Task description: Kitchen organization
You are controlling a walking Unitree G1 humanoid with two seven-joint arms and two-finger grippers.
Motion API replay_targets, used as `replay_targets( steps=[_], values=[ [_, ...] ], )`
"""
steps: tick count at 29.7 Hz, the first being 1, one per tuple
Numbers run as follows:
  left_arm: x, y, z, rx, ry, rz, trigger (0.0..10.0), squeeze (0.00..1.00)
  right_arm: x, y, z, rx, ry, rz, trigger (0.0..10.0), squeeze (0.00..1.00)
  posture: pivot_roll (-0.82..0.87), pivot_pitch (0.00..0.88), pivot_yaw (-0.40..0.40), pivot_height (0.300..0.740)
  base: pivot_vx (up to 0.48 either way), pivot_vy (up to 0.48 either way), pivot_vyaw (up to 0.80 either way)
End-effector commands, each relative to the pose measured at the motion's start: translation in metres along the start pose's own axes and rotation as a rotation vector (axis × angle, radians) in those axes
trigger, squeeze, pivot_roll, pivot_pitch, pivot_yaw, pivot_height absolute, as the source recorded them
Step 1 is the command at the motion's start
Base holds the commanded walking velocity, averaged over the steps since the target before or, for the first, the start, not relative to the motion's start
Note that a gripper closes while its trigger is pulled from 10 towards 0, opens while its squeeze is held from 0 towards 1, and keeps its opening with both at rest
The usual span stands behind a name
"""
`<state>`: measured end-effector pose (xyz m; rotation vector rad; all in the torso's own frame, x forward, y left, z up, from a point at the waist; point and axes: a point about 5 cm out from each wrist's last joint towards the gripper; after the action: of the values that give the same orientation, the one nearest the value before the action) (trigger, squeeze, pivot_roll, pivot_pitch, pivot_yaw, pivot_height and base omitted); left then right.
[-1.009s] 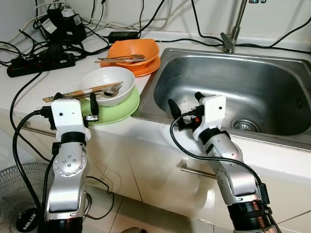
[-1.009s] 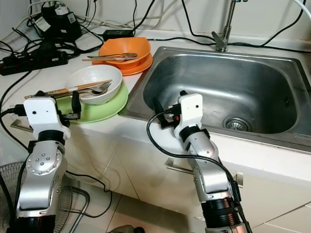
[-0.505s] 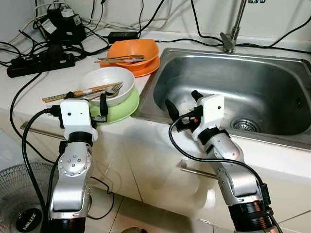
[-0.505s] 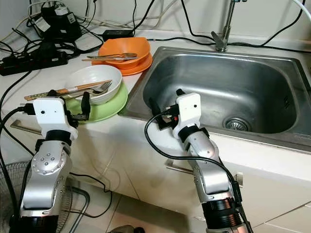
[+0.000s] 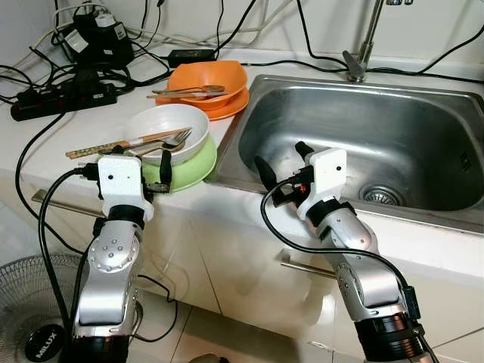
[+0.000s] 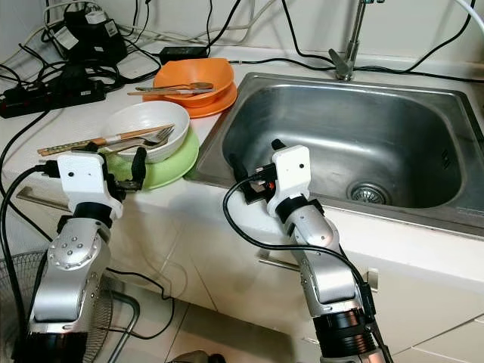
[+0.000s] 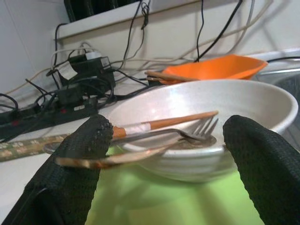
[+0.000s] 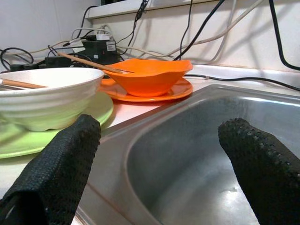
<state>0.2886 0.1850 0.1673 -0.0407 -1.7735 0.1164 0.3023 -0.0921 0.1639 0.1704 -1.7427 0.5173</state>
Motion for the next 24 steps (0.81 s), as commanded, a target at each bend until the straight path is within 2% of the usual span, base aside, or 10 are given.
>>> replay_targets(
  steps=[1, 5, 11, 12, 13, 14, 15, 16, 24],
  values=[
    [0.0028, 0.0057, -0.0006, 0.013, -0.018, -0.012, 10.0, 1.0, 0.0035, 0.0013, 0.0006, 0.005, -0.013, -0.005, 10.0, 0.0, -0.03, 0.044, 0.108, 0.74, 0.0, 0.0, 0.0],
    [0.0032, 0.0075, -0.0003, 0.038, -0.024, -0.036, 10.0, 1.0, 0.0035, 0.0009, 0.0007, 0.002, -0.013, -0.003, 10.0, 0.0, -0.03, 0.044, 0.108, 0.74, 0.0, 0.0, 0.0],
    [0.0013, 0.0049, -0.0009, 0.019, -0.019, -0.041, 10.0, 1.0, 0.0034, 0.0004, 0.0007, 0.0, -0.013, 0.001, 10.0, 0.0, -0.03, 0.043, 0.107, 0.74, 0.0, 0.0, 0.0],
    [0.0013, 0.0042, -0.0006, 0.012, -0.023, -0.034, 10.0, 0.42, 0.0033, 0.0002, 0.0007, 0.0, -0.013, 0.003, 10.0, 0.0, -0.03, 0.043, 0.107, 0.74, 0.0, 0.0, 0.0],
    [0.0016, 0.0038, -0.0005, 0.01, -0.027, -0.028, 9.3, 0.0, 0.0033, 0.0001, 0.0007, -0.001, -0.012, 0.005, 10.0, 0.0, -0.03, 0.043, 0.106, 0.74, 0.0, 0.0, 0.0],
    [0.0019, 0.003, -0.0002, 0.005, -0.029, -0.025, 2.3, 0.0, 0.0035, -0.0001, 0.0007, -0.002, -0.013, 0.006, 10.0, 0.0, -0.03, 0.044, 0.105, 0.74, 0.0, 0.0, 0.0],
    [0.0019, 0.003, -0.0002, 0.005, -0.029, -0.025, 2.3, 0.0, 0.0035, -0.0001, 0.0007, -0.002, -0.013, 0.006, 10.0, 0.0, -0.03, 0.044, 0.105, 0.74, 0.0, 0.0, 0.0],
    [0.0017, 0.002, 0.0003, 0.0, -0.03, -0.02, 0.0, 0.0, 0.0035, -0.0001, 0.0008, -0.001, -0.013, 0.007, 10.0, 0.0, -0.03, 0.044, 0.105, 0.74, 0.0, 0.0, 0.0],
    [0.0006, -0.0011, 0.0021, -0.012, -0.042, -0.004, 0.0, 0.0, 0.0031, -0.0001, 0.0014, 0.002, -0.014, 0.01, 10.0, 0.0, -0.04, 0.045, 0.105, 0.74, 0.0, 0.0, 0.0]
  ],
)
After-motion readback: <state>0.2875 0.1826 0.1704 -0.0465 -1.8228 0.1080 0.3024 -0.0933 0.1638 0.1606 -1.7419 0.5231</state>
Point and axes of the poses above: a point about 5 cm out from each wrist's last joint towards the gripper, its own z axis pointing back from the gripper into the wrist, its own x axis along the axis of the wrist's last joint, y = z × x, and after that the axes turned 13 degrees about z, right-handed
